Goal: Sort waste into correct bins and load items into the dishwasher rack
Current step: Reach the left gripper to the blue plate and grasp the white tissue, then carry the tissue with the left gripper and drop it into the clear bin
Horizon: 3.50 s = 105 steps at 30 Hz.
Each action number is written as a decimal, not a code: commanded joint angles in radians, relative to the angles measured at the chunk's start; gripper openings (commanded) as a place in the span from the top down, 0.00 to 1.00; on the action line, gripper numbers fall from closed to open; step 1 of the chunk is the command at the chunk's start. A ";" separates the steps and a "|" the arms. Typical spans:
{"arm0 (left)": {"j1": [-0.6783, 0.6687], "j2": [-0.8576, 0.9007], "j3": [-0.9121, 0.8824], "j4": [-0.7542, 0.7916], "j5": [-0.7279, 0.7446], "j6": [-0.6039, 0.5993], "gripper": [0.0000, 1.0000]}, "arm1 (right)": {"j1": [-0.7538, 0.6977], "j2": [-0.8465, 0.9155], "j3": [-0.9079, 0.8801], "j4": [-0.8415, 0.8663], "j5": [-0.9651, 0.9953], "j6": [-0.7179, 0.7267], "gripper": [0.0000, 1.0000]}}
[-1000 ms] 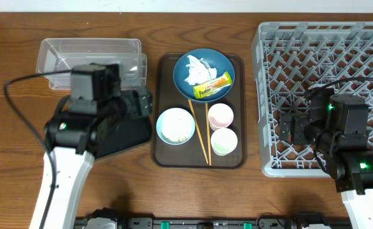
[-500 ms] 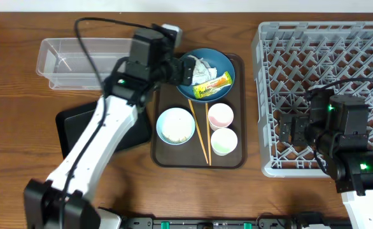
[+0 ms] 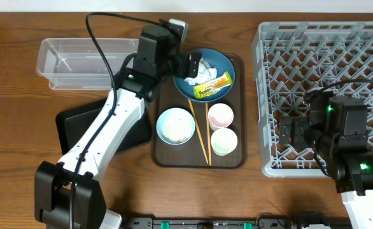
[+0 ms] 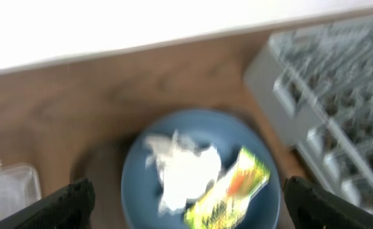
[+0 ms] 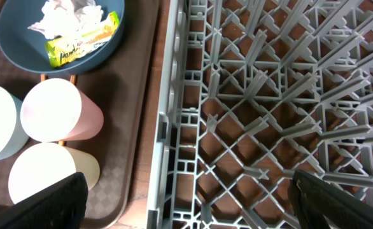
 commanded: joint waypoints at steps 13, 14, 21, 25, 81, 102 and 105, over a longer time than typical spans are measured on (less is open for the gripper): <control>0.002 0.290 0.148 0.019 0.004 -0.061 0.03 | 0.006 -0.007 0.025 -0.024 -0.005 -0.007 0.01; 0.002 0.314 0.183 -0.021 0.005 -0.058 0.03 | 0.006 -0.007 0.025 -0.024 -0.005 -0.007 0.01; -0.002 0.417 0.327 -0.156 0.052 -0.055 0.04 | 0.006 -0.007 0.025 -0.026 -0.005 -0.003 0.01; -0.014 0.458 0.326 -0.166 0.051 -0.055 0.04 | 0.006 -0.007 0.025 -0.028 -0.005 0.000 0.01; 0.175 0.242 0.319 -0.326 -0.035 -0.055 0.94 | 0.006 -0.007 0.025 -0.043 -0.004 0.000 0.01; 0.450 0.196 0.318 -0.323 -0.039 -0.055 0.68 | 0.006 -0.007 0.025 -0.059 -0.004 0.000 0.01; 0.447 0.200 0.318 -0.322 -0.038 -0.055 0.55 | 0.006 -0.007 0.024 -0.070 -0.004 0.000 0.01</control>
